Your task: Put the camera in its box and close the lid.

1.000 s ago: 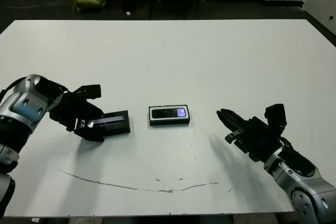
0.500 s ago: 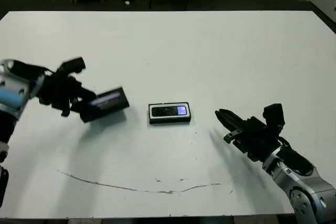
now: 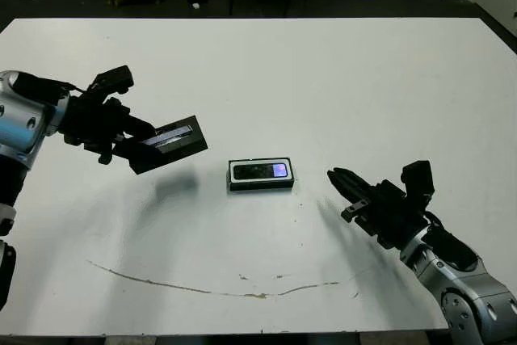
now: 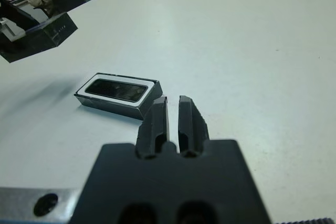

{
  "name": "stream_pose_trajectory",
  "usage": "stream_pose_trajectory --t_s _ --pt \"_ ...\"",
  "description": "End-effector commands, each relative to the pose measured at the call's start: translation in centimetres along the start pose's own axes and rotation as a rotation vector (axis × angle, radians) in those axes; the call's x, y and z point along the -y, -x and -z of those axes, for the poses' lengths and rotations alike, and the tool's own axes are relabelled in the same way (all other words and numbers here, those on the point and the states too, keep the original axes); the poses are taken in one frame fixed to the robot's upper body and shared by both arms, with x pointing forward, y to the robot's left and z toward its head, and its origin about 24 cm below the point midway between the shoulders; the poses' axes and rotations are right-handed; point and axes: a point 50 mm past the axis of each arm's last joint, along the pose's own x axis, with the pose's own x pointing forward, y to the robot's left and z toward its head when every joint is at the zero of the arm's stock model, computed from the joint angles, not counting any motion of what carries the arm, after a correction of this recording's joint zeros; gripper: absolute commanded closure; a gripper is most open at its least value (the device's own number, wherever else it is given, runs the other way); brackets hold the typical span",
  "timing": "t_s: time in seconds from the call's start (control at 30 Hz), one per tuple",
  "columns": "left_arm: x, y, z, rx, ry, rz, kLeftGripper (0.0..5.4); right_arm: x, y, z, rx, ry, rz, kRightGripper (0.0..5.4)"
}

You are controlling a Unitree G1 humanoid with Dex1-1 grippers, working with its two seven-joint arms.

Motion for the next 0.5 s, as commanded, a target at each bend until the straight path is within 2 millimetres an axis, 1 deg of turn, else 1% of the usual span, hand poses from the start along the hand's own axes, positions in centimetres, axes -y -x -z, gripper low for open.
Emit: stream_pose_trajectory --t_s 0.03,0.13,0.33,0.5 --pt "-0.1 -0.8 -0.9 -0.038 -0.021 0.017 3.19 0.2 0.0 0.3 -0.024 -0.005 0.023 5.40" --pt "-0.2 -1.8 -1.9 -0.067 -0.033 0.038 3.19 0.2 0.0 0.1 -0.014 -0.040 0.038 5.40" --pt "-0.1 -4.3 -3.8 -0.072 -0.055 0.095 3.19 0.3 0.1 -0.7 0.081 -0.143 0.108 5.40" --pt "0.4 -6.8 -5.1 -0.095 -0.086 0.160 3.19 0.7 0.4 -1.8 0.144 -0.118 0.188 5.40"
